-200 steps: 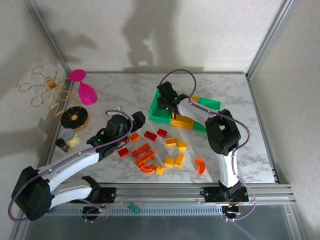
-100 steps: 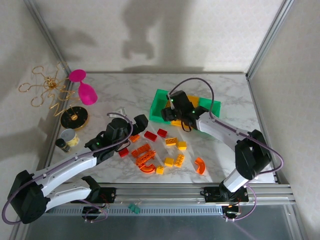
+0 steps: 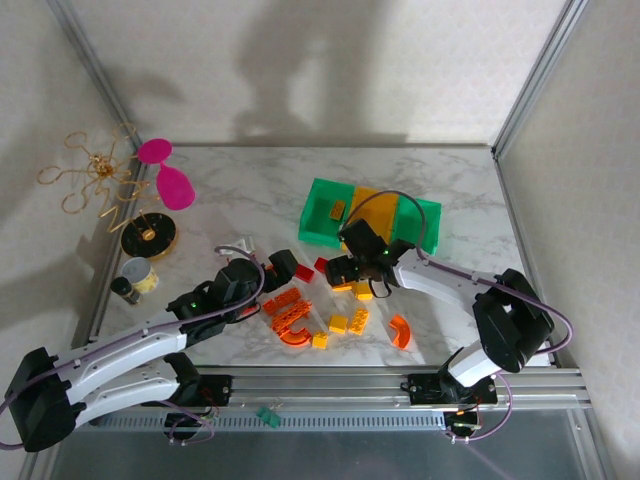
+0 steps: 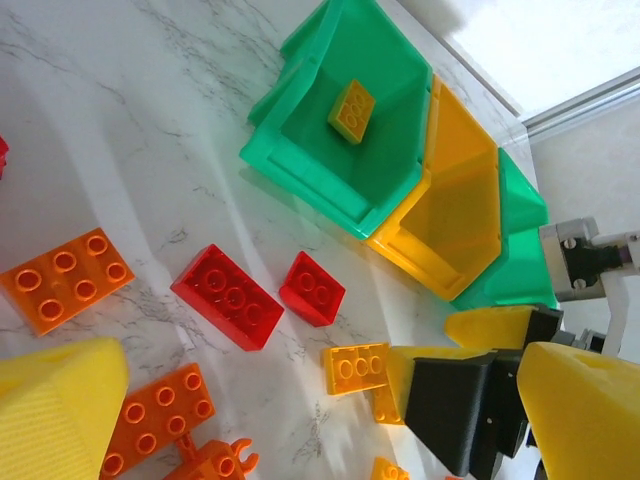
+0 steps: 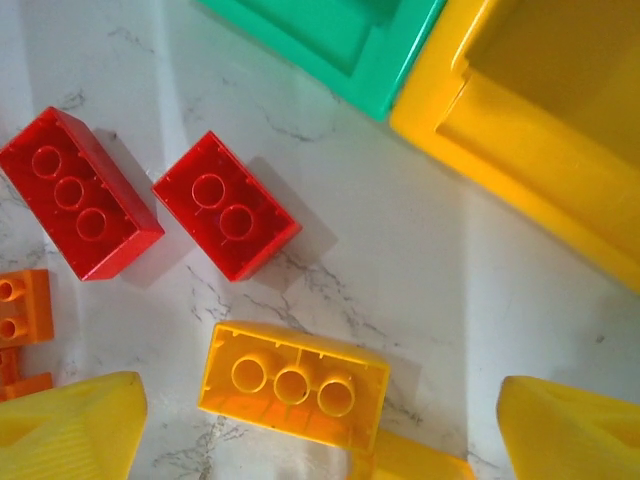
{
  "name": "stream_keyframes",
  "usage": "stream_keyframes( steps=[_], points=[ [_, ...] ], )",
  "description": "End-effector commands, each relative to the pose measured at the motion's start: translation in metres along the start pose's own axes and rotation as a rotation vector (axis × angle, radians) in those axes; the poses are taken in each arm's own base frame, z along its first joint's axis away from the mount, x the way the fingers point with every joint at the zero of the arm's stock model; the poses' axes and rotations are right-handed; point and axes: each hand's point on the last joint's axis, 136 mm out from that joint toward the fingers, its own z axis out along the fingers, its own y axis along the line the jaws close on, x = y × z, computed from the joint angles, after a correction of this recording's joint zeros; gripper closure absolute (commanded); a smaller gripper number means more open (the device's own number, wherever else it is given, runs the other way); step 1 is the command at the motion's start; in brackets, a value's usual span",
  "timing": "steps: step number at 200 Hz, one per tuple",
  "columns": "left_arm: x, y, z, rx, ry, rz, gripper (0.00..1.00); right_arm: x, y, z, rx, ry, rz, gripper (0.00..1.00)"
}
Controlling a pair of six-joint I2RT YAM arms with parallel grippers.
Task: Sort the legos into containers by color
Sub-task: Pick up the lego from the center of the table.
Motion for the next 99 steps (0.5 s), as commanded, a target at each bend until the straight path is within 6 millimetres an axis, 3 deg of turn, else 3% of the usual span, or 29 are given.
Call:
stream_keyframes(
  steps=[1,51,99],
  points=[
    [0.002,0.012,-0.001,-0.042,-0.015,-0.010,0.00,0.002,0.005,0.008,0.004,0.006,0.050,0.05],
    [0.003,0.018,-0.002,-0.071,-0.024,-0.006,0.00,0.006,0.005,0.031,0.038,0.041,0.037,0.01],
    [0.003,0.025,-0.003,-0.096,-0.036,-0.003,0.00,0.006,0.004,0.042,0.063,0.052,0.011,0.10]
  ],
)
